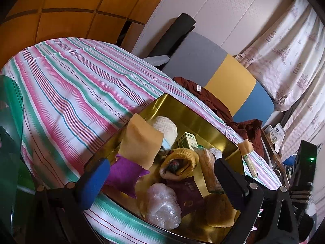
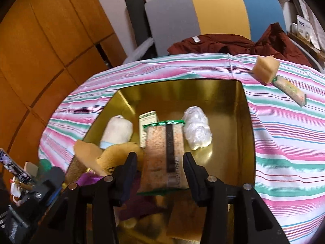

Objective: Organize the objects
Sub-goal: 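Lower the green-edged cracker pack into the gold tray and open the right gripper, then move both grippers back toward the remaining sponge and WEIDAN cracker pack, then grasp the WEIDAN cracker pack with the right gripper while the left grasps the second sponge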

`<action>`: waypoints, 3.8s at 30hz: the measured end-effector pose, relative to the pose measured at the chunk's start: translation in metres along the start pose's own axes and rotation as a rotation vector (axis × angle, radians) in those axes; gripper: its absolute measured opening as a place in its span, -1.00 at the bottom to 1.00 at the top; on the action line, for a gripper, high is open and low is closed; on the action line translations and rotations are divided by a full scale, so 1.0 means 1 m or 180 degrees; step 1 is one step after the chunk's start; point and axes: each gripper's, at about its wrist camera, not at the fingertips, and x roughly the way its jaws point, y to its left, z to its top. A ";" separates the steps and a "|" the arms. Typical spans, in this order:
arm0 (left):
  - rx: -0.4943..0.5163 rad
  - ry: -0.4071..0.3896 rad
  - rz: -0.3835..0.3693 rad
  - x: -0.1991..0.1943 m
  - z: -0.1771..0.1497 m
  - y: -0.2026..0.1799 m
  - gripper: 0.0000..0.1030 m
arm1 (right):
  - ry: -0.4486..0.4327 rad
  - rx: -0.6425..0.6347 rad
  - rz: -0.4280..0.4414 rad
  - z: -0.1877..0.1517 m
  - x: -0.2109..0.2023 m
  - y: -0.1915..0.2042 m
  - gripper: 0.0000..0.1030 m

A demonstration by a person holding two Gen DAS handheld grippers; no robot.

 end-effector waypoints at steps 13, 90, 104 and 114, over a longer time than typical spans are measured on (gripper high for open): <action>-0.0092 -0.0065 0.0033 -0.002 0.006 0.007 0.99 | 0.0111 0.0055 0.0455 -0.001 0.002 -0.001 -0.08; 0.1516 0.1085 -0.0913 0.048 -0.072 -0.181 1.00 | 0.0042 -0.0278 -0.0655 0.110 0.044 -0.296 0.04; 0.2024 0.1051 -0.0917 0.135 -0.030 -0.286 1.00 | -0.0221 0.0372 -0.1341 0.053 -0.008 -0.312 -0.03; 0.2495 0.1195 -0.0326 0.256 -0.022 -0.342 1.00 | -0.0360 0.0352 -0.1414 0.047 -0.009 -0.309 -0.02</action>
